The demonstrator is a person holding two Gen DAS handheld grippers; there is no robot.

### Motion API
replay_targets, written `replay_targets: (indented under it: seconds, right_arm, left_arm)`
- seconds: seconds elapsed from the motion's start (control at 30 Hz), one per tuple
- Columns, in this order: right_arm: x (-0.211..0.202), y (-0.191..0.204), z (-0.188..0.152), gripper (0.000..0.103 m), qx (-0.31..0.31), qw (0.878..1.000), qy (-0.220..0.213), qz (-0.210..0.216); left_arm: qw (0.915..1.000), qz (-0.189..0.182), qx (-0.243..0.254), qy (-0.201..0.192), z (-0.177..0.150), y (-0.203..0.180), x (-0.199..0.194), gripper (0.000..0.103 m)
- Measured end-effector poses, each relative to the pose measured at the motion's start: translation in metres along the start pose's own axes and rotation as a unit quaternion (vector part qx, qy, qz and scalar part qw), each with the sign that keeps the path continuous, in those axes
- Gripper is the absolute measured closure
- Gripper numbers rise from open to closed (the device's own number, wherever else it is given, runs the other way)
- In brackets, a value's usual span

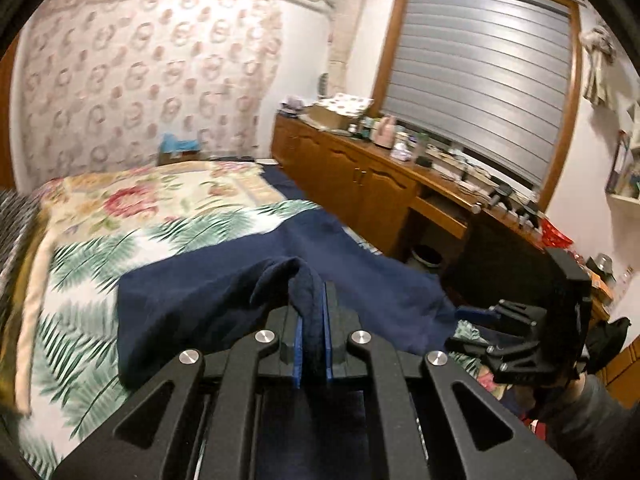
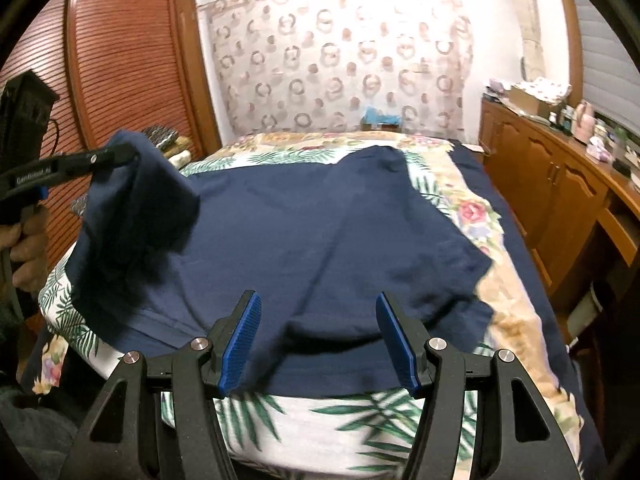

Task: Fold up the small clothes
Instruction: 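Grasp the shirt side edge with the left tool and lift it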

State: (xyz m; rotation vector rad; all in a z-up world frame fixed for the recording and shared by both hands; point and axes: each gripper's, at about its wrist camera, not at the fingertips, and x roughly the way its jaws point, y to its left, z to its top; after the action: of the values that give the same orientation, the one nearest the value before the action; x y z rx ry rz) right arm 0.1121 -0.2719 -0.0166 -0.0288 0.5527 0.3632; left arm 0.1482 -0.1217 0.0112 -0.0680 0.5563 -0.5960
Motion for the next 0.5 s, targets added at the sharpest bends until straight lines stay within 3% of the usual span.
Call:
replay_targets:
  seconds: [0.3, 0.5]
  right_arm:
    - [-0.02, 0.001, -0.024, 0.041, 0.023, 1.0, -0.013, -0.01]
    - [-0.029, 0.003, -0.03, 0.041, 0.033, 0.999, -0.022, -0.016]
  left_arm:
    - [0.9974, -0.04, 0.056, 0.02, 0.044, -0.065, 0.046, 0.095]
    - [0.9944, -0.045, 0.085, 0.045, 0.058, -0.094, 0.085, 0.095]
